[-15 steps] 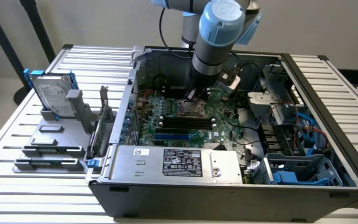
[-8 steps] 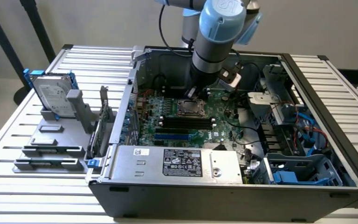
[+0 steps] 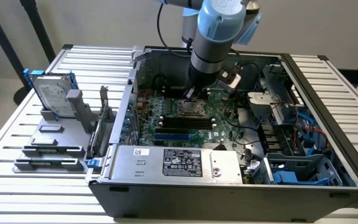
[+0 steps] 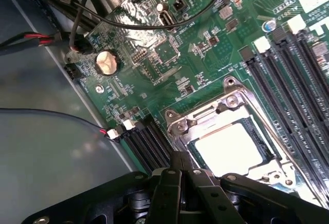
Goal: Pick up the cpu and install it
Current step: 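Install the first cpu locking lever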
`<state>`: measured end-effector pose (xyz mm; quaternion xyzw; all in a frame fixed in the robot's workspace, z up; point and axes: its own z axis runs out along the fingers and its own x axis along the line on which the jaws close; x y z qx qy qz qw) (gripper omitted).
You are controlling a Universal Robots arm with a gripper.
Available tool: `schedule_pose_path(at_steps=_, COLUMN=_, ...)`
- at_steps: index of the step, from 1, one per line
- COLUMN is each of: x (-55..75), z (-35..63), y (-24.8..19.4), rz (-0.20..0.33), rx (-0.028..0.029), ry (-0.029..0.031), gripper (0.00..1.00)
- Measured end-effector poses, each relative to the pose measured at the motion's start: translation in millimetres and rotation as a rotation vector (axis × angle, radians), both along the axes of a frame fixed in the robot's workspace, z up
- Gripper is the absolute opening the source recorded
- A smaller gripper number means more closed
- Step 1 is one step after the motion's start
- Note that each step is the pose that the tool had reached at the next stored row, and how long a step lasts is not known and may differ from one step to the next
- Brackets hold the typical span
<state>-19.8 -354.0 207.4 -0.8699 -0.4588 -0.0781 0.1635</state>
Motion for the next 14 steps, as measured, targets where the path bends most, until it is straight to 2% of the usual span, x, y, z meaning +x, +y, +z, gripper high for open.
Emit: schedule_pose_path(at_steps=14, x=-16.9, z=21.2, y=-30.4, rz=0.0, rx=0.0037, ry=0.0007, gripper=0.11)
